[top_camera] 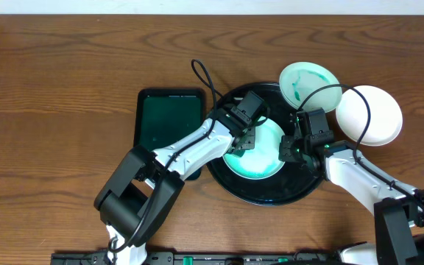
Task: Clean dirty plates on tray and stack at the side
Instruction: 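Scrub the plate with the sponge in circles, right gripper holding rim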
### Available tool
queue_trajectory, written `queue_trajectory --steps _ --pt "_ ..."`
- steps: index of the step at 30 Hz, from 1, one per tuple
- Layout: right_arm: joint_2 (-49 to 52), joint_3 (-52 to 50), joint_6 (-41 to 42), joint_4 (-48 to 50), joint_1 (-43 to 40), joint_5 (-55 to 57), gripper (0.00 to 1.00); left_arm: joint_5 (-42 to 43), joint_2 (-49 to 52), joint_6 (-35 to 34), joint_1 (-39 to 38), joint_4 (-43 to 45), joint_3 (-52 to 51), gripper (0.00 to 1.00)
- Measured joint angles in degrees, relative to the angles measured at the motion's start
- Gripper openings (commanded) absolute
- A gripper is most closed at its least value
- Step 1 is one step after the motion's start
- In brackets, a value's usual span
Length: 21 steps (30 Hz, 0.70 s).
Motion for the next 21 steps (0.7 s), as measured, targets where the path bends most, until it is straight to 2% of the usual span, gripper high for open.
queue_trajectory --steps 4,6,11,18,21 --pt "0.0 0.0 0.0 0.0 0.0 0.0 0.01 0.0 -0.1 0.2 0.0 -0.1 0.0 0.38" --pt "0.0 0.0 0.0 0.0 0.0 0.0 0.01 0.0 -0.1 0.1 0.0 -0.1 0.0 0.29" --pt "0.0 0.0 0.0 0.0 0.0 0.0 0.01 0.0 -0.2 0.4 0.0 -0.1 0.0 0.15" --pt "0.0 0.0 0.0 0.0 0.0 0.0 0.01 0.0 -0.2 0.6 0.0 0.2 0.0 0.13" --pt "0.0 0.0 0.0 0.0 0.0 0.0 0.01 0.0 0.2 0.6 0.0 0.5 0.0 0.08"
